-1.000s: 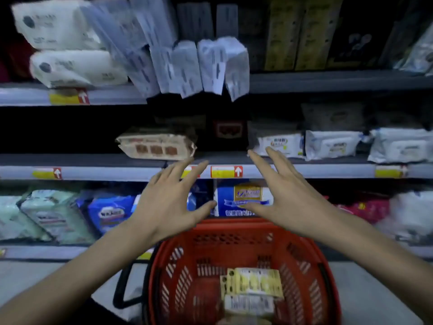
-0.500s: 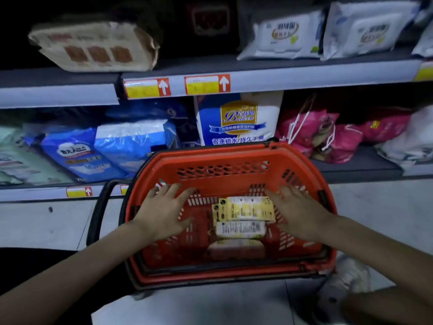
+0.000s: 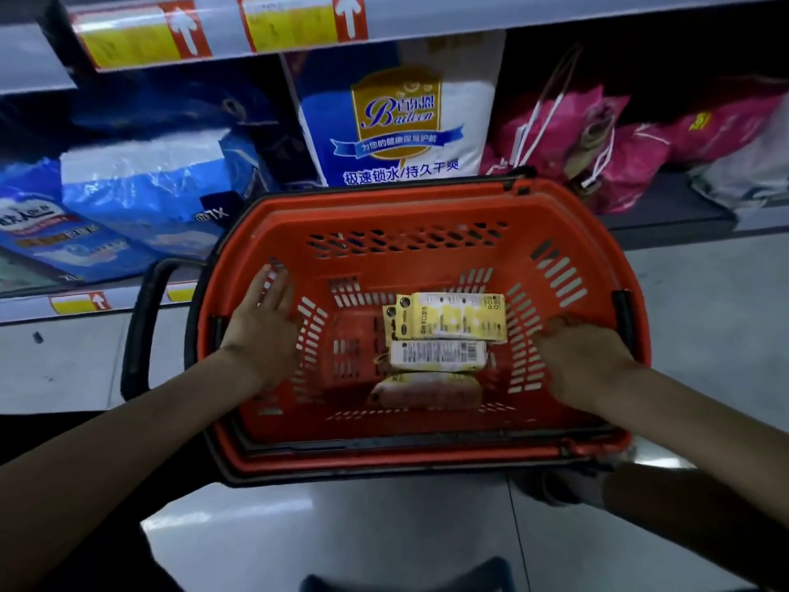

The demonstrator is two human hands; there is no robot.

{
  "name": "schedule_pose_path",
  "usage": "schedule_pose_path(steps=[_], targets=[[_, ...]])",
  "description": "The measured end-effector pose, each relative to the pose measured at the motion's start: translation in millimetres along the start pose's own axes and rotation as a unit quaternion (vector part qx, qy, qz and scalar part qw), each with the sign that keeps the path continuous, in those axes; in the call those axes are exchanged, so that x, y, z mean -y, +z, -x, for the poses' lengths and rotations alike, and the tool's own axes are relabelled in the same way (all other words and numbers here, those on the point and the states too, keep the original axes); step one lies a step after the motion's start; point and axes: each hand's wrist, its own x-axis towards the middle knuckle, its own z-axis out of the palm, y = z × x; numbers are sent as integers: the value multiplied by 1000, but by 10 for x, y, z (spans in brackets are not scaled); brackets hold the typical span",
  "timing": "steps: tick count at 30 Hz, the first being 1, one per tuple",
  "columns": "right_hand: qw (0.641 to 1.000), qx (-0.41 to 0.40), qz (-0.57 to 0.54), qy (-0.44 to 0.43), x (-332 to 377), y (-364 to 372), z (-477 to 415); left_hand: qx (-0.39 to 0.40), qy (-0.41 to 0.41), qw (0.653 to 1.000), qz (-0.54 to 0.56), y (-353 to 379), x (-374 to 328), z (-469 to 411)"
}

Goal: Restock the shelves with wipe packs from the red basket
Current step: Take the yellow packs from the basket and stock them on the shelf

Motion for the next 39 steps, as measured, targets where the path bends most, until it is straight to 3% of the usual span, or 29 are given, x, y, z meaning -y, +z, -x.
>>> schedule_pose_path(steps=[7, 18, 22, 30, 39], targets=[[997, 20, -19, 71, -42, -10, -142, -26, 13, 999, 39, -287, -218, -194], [998, -4, 32, -53, -22, 51, -730, -18, 15, 998, 54, -445, -341, -245], [997, 12, 51, -52, -74, 186, -939, -39, 18, 995, 87, -497, -350, -244], [1000, -10, -20, -15, -11, 419, -1426, -96, 44, 987, 125, -417, -370, -314], [994, -94, -56, -20, -24, 469, -1440, -137, 27, 969, 204, -488, -327, -368]])
